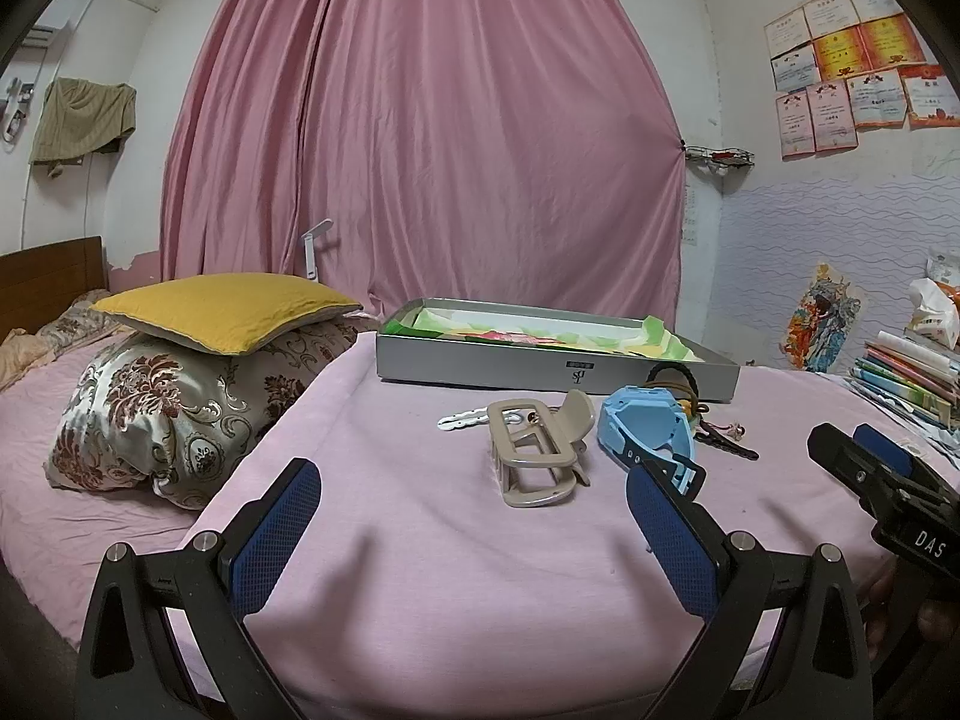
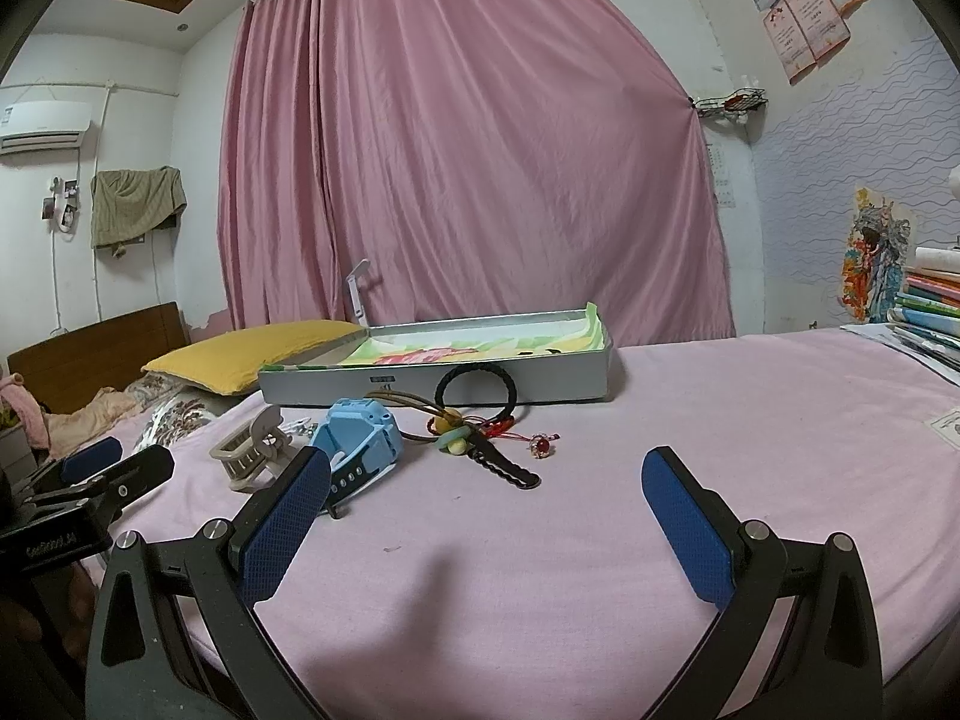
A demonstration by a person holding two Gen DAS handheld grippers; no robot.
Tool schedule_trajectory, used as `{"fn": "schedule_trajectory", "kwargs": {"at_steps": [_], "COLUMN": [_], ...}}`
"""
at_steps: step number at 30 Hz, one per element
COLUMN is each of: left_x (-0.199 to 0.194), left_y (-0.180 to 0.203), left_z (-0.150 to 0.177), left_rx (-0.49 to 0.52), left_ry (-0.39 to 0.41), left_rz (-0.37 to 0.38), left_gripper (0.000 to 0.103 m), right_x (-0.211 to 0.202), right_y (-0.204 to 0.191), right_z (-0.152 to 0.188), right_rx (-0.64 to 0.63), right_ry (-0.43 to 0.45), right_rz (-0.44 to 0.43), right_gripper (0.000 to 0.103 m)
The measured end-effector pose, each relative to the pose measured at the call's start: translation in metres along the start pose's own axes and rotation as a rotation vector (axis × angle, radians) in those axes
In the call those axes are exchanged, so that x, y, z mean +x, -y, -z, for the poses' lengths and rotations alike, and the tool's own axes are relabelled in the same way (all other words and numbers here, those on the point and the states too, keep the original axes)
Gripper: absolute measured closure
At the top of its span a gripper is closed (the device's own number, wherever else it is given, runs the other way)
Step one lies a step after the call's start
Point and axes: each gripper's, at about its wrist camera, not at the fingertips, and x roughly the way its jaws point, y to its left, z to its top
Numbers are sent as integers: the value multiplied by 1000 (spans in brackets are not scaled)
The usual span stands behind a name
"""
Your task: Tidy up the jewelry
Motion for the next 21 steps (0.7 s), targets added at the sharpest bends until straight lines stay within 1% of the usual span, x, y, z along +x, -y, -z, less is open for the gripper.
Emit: {"fn": "schedule_trajectory", "kwargs": {"at_steps": [12, 15, 18, 21], "left_x": [1, 6, 14, 28], "left_y": [-1, -4, -7, -10], "left_z": [0, -3, -9, -17], "left_rx": [-2, -10, -38, -72], "left_ry": [-8, -29, -60, -125], "left_rz": [7, 28, 40, 65], "left_gripper": [1, 1, 1, 1], "right_x": [3, 7, 12, 20], "right_y": [-4, -6, -7, -8], "right_z": [0, -7, -19, -31], "right_rx": [-20, -67, -124, -183], "right_ry": [-20, -65, -107, -173], "right_rz": [-11, -21, -47, -71], "right_gripper": [1, 1, 1, 1]}}
